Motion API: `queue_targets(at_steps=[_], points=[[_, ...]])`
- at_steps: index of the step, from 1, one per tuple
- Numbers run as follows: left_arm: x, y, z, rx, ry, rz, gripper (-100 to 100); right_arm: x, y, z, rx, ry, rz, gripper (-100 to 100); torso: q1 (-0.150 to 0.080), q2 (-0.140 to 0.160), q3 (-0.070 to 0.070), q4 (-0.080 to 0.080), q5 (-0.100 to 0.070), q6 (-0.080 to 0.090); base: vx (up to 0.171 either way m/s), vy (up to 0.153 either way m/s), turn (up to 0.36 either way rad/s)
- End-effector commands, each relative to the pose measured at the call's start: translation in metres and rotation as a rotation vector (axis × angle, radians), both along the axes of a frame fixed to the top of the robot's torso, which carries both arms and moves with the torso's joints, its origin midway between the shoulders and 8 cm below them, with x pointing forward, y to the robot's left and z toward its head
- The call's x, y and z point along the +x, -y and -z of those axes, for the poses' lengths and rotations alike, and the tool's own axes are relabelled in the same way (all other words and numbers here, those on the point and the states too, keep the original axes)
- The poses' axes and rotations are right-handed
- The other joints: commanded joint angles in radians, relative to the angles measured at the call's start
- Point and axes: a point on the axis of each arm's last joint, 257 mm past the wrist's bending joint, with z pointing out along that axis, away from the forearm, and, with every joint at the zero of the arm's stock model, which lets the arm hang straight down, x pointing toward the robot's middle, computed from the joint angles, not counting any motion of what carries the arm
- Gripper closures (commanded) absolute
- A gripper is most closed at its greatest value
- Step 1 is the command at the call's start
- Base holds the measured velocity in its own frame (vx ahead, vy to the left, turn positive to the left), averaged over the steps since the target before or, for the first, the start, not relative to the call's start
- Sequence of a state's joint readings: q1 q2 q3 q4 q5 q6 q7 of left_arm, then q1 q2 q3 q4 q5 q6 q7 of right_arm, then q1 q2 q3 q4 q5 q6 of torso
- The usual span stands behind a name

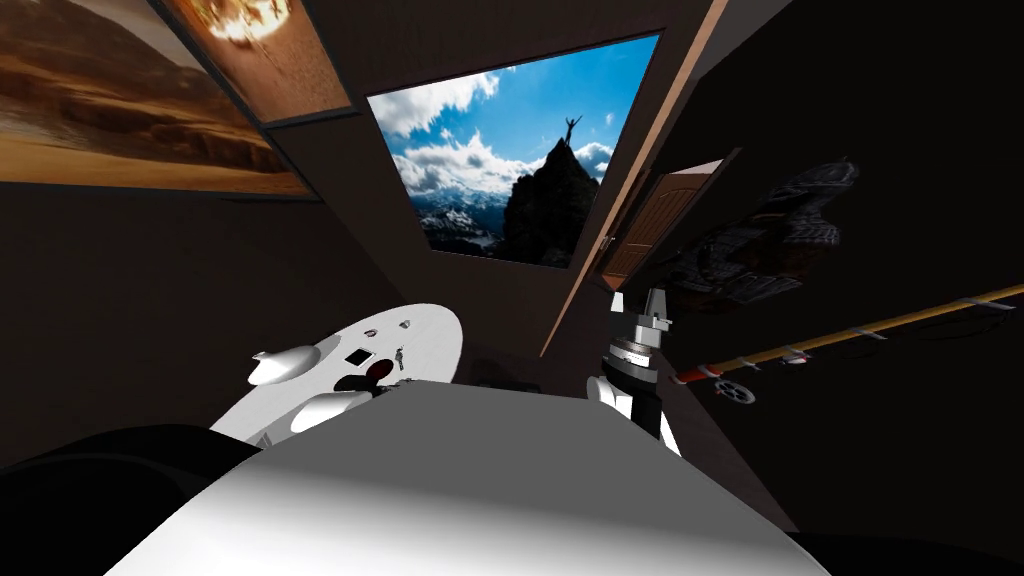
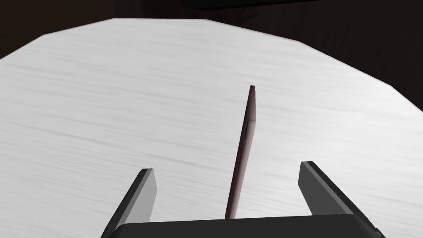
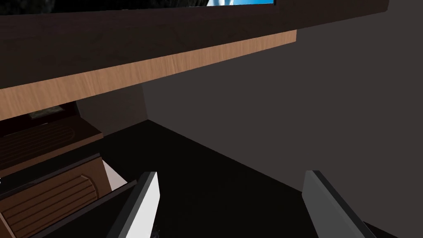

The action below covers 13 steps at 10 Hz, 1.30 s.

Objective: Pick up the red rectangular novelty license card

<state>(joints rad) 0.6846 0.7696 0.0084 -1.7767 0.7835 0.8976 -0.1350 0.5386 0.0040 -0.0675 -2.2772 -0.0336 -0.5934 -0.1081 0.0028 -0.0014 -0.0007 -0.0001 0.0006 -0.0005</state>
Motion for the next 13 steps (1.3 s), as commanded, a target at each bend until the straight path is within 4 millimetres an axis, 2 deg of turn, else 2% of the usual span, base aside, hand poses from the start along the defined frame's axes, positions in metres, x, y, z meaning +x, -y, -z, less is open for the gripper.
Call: queue_targets(at_steps=[1,5,6,7,8,10,11,12,13], points=[[-0.018,-0.005,0.003,0.006,-0.066,0.024,-100,0.0,0.0,0.0,0.0,0.0,0.0,0,0.0,0.0,0.0,0.0,0.0,0.0,0.006,0.053,-0.195],[-0.047,-0.017,0.004,0.018,-0.172,0.069,-100,0.0,0.0,0.0,0.0,0.0,0.0,0,0.0,0.0,0.0,0.0,0.0,-0.001,0.005,0.041,-0.151],[-0.043,-0.015,0.003,0.016,-0.154,0.06,-100,0.0,0.0,0.0,0.0,0.0,0.0,0,-0.001,0.0,0.0,0.0,0.0,-0.001,0.003,0.017,-0.03],[-0.044,-0.016,0.003,0.017,-0.158,0.063,0,0.0,0.0,0.0,0.0,0.0,0.0,0,-0.002,0.0,0.0,0.0,0.0,-0.001,0.0,0.0,0.0],[-0.046,-0.014,0.013,0.016,-0.157,0.054,-100,0.0,0.0,0.0,0.0,0.0,0.0,0,-0.003,0.0,0.0,0.0,0.0,-0.001,-0.003,0.012,-0.05],[-0.049,-0.011,0.025,0.015,-0.156,0.045,-100,0.0,0.0,0.0,0.0,0.0,0.0,0,-0.002,0.0,0.0,0.0,0.0,-0.001,-0.01,0.023,-0.07],[-0.048,-0.012,0.021,0.015,-0.157,0.047,-100,0.0,0.0,0.0,0.0,0.0,0.0,0,-0.002,0.001,0.0,0.0,0.0,-0.001,-0.005,0.011,-0.006],[-0.048,-0.012,0.022,0.016,-0.156,0.047,100,0.0,0.0,0.0,0.0,0.0,0.0,0,-0.002,0.0,0.0,0.0,0.0,-0.001,0.0,0.0,0.0],[-0.048,-0.012,0.022,0.016,-0.156,0.047,100,0.0,0.0,0.0,0.0,0.0,0.0,0,-0.003,0.0,0.0,0.0,-0.001,-0.001,0.0,0.0,0.0]])
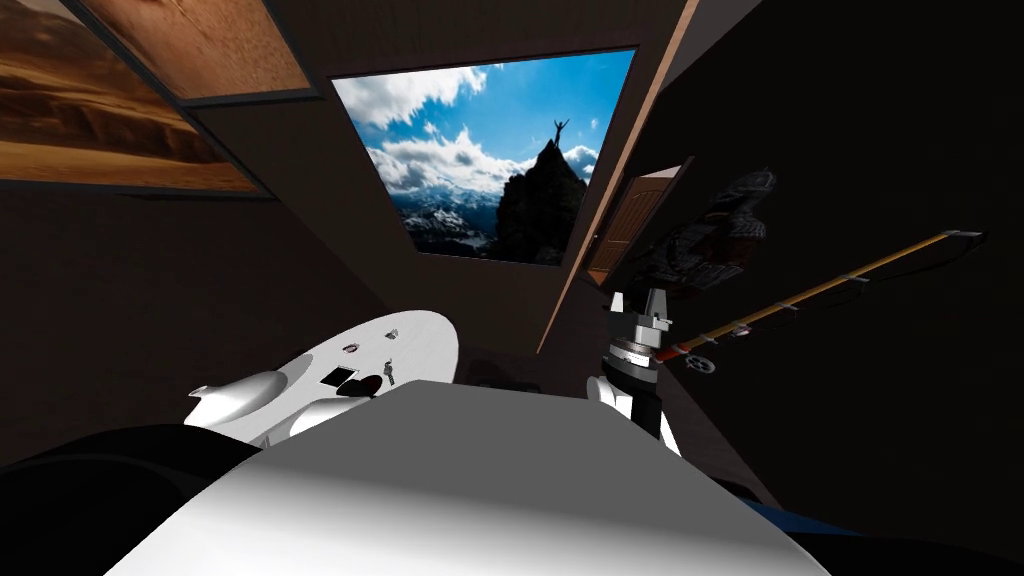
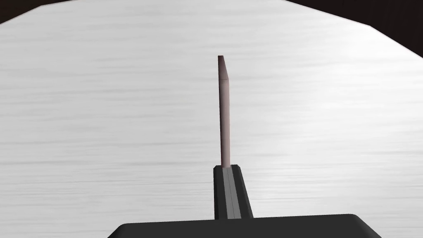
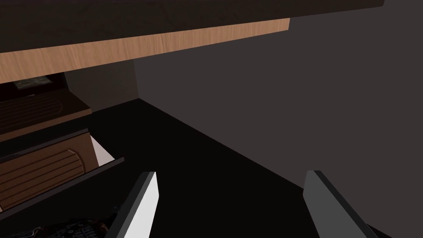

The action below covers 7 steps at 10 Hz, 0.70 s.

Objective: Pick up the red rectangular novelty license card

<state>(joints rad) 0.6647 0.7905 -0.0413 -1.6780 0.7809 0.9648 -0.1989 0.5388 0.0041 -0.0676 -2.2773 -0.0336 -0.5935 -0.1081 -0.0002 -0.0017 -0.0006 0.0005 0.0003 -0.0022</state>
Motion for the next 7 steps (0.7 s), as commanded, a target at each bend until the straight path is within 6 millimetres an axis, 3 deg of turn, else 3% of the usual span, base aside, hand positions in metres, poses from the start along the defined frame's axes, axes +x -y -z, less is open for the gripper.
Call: queue_targets(at_steps=[1,3,4,5,7], points=[[0.0,0.0,0.0,0.0,0.0,0.0,100,0.0,0.0,0.0,0.0,0.0,0.0,0,0.0,0.0,0.0,0.0,0.0,0.0,-0.002,0.0,-0.012],[0.0,0.0,0.0,0.0,-0.001,0.002,100,0.0,0.0,0.0,0.0,0.0,0.0,0,0.0,0.0,0.0,0.0,0.0,-0.001,0.0,0.0,0.0],[0.0,0.0,0.0,0.0,-0.001,0.001,0,0.0,0.0,0.0,0.0,0.0,0.0,0,0.0,0.0,0.0,0.0,0.0,0.0,0.0,0.0,0.0],[0.003,-0.002,-0.009,0.0,0.002,0.004,100,0.0,0.0,0.0,0.0,0.0,0.0,0,0.0,0.0,0.0,0.0,0.0,0.0,0.008,-0.014,0.083],[0.003,-0.002,-0.011,0.0,0.002,0.006,100,0.0,0.0,0.0,0.0,0.0,0.0,0,-0.002,0.0,0.0,0.0,0.0,0.0,0.009,-0.018,0.043]])
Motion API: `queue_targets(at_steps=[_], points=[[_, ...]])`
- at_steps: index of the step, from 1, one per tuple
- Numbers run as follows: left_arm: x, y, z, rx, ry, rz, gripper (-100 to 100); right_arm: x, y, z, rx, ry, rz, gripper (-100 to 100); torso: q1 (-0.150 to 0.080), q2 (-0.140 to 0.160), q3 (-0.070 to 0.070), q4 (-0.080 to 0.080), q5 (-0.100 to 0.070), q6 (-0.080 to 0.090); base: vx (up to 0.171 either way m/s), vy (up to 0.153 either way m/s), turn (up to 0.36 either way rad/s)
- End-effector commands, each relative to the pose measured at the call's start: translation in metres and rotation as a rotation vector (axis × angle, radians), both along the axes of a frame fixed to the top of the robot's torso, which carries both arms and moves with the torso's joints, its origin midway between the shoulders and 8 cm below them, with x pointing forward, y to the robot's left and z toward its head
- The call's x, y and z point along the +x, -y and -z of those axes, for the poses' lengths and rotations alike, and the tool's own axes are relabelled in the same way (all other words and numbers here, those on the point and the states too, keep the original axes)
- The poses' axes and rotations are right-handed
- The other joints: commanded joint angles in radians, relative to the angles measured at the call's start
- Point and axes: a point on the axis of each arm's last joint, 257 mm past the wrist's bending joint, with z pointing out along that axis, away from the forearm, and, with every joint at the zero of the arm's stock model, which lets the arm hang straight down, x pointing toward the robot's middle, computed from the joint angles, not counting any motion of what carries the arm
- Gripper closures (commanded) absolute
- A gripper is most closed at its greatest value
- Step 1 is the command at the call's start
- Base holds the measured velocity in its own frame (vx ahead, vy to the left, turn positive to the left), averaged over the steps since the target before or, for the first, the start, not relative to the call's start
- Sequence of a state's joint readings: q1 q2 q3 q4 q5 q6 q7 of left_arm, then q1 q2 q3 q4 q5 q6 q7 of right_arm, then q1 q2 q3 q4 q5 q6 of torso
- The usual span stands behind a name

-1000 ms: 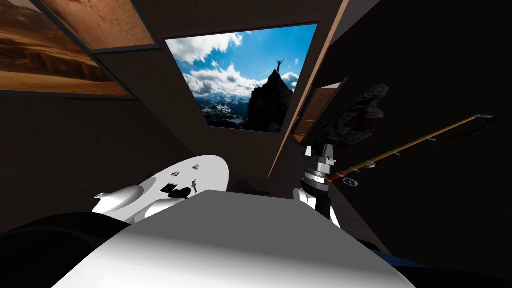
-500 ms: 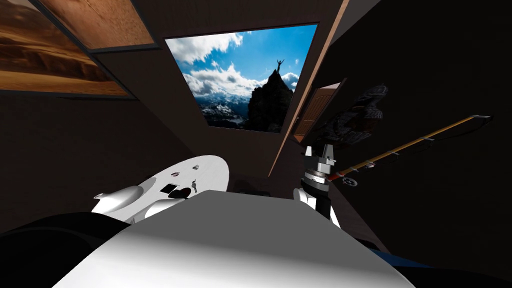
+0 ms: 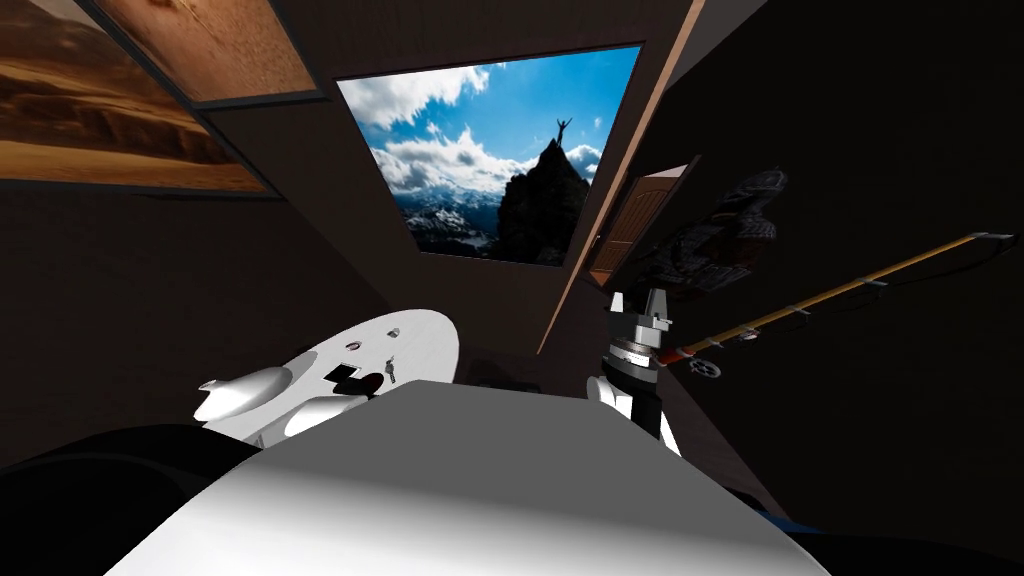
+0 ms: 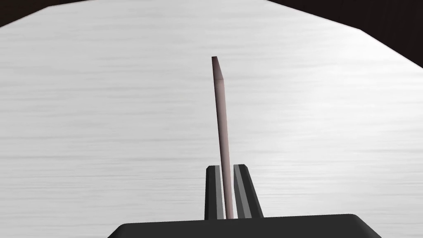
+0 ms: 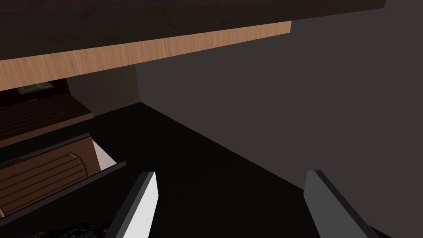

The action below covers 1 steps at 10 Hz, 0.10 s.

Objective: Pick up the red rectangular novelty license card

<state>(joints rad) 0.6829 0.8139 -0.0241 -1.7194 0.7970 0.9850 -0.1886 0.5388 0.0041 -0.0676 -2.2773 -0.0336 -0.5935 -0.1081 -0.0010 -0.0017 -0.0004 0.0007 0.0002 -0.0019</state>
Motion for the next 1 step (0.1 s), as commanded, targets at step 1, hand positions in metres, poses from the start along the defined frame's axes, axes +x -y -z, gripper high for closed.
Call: queue_targets(at_steps=[1], points=[[0.0,0.0,0.0,0.0,0.0,0.0,0,0.0,0.0,0.0,0.0,0.0,0.0,0,0.0,0.0,0.0,0.0,0.0,0.0,0.0,0.0,0.0]])
